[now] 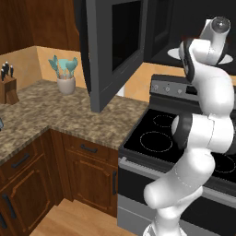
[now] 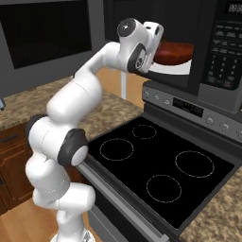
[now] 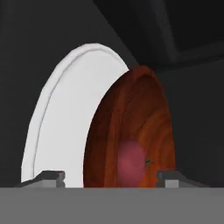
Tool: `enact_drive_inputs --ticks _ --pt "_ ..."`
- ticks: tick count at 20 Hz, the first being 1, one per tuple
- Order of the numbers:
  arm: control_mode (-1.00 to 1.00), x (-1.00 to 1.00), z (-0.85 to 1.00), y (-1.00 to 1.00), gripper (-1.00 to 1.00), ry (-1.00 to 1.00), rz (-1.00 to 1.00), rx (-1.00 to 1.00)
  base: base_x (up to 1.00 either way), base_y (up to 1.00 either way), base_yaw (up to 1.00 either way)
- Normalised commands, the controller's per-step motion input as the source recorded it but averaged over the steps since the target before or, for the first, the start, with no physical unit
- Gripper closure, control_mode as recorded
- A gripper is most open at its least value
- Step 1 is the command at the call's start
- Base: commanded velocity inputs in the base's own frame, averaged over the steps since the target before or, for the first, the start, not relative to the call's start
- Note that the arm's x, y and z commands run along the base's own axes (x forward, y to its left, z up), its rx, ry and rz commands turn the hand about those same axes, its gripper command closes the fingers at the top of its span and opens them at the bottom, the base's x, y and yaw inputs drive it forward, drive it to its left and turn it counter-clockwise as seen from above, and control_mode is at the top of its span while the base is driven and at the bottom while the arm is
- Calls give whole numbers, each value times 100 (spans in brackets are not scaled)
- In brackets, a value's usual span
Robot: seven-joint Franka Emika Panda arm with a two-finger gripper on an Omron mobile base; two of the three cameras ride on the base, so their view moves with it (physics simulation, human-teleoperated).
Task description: Pick the tomato from the sink and place it in the bowl. Then pick the bowl and place it in the microwave. Then close the microwave door and press the start button.
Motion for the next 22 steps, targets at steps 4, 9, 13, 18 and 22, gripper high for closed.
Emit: enact_drive_inputs --ticks 4,9,13,18,22 --pt "-100 -63 27 36 -100 -42 8 -2 0 0 0" --pt "-100 -100 22 46 -100 -38 6 0 0 0 0" --pt "-100 -100 48 57 -100 -30 6 -2 0 0 0" --pt "-100 -100 42 52 -100 -3 11 -15 0 0 0" --pt "-100 -100 37 59 -100 3 7 -19 0 0 0"
